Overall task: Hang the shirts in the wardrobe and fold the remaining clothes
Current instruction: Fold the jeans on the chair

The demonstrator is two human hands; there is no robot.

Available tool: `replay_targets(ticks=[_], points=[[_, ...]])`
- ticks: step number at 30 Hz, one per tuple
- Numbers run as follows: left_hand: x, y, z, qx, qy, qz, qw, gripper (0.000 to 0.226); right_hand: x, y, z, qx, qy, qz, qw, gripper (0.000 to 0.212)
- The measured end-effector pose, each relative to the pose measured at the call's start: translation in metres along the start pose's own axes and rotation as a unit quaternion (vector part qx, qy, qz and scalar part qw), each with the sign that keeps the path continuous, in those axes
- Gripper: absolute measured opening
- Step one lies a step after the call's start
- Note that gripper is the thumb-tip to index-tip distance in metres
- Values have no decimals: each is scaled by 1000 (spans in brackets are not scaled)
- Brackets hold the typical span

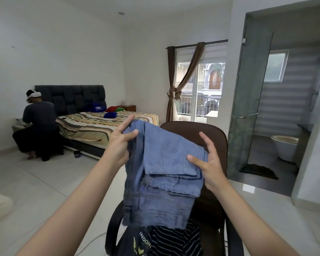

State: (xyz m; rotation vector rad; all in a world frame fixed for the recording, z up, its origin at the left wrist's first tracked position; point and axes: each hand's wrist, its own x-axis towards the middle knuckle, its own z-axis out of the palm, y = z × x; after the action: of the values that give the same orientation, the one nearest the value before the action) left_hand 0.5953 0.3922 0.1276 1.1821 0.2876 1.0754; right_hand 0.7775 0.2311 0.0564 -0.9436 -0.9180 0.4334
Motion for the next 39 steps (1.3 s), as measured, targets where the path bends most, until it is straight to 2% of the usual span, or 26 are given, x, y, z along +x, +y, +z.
replay_targets(ticks=[3, 6, 9, 12, 14, 15, 17, 19, 20, 21, 23, 25, 27, 32, 37, 39], points=[[-10, 2, -12, 72, -82, 8, 994, 78, 2, -13, 10, 33, 17, -39, 999, 63], [-15, 8, -14, 71, -48, -11, 996, 84, 2, -22, 13, 47, -78, -24, 996, 68], [-12, 13, -26, 39, 8, -18, 999, 75, 4, -28, 7, -65, -124, -43, 989, 72], [-15, 15, -31, -24, 60, 12, 998, 58, 5, -30, 15, -36, -80, -65, 994, 62], [-22, 15, -32, -25, 71, 30, 997, 47, 6, -32, 27, -18, -40, -88, 995, 55], [-26, 14, -36, -17, 52, 19, 998, 45, 8, -33, 33, -7, -22, -95, 995, 52], [-34, 14, -47, 24, -50, -58, 997, 59, 12, -36, 43, 31, 8, -85, 996, 46], [-42, 16, -57, 109, -167, -137, 970, 79, 15, -37, 49, 64, 25, -67, 995, 44], [-45, 15, -58, 142, -196, -149, 959, 79, 16, -36, 51, 68, 26, -62, 995, 43], [-47, 13, -56, 165, -191, -146, 957, 73, 17, -35, 51, 65, 22, -59, 996, 43], [-47, 9, -47, 165, -113, -115, 973, 56, 19, -31, 48, 54, 3, -59, 997, 44], [-45, 9, -41, 103, -30, -86, 991, 46, 21, -29, 41, 26, -17, -65, 997, 45], [-41, 13, -40, 51, 10, -67, 996, 45, 25, -28, 33, -32, -40, -83, 995, 46], [-35, 27, -37, 35, 44, -19, 998, 54, 41, -19, 17, -69, -109, -101, 986, 56], [-23, 25, -33, 57, 79, 11, 995, 57, 53, -21, 28, 62, -105, -55, 991, 42], [-19, 24, -31, 68, 78, 13, 995, 55, 60, -18, 29, 59, -89, -62, 992, 43]])
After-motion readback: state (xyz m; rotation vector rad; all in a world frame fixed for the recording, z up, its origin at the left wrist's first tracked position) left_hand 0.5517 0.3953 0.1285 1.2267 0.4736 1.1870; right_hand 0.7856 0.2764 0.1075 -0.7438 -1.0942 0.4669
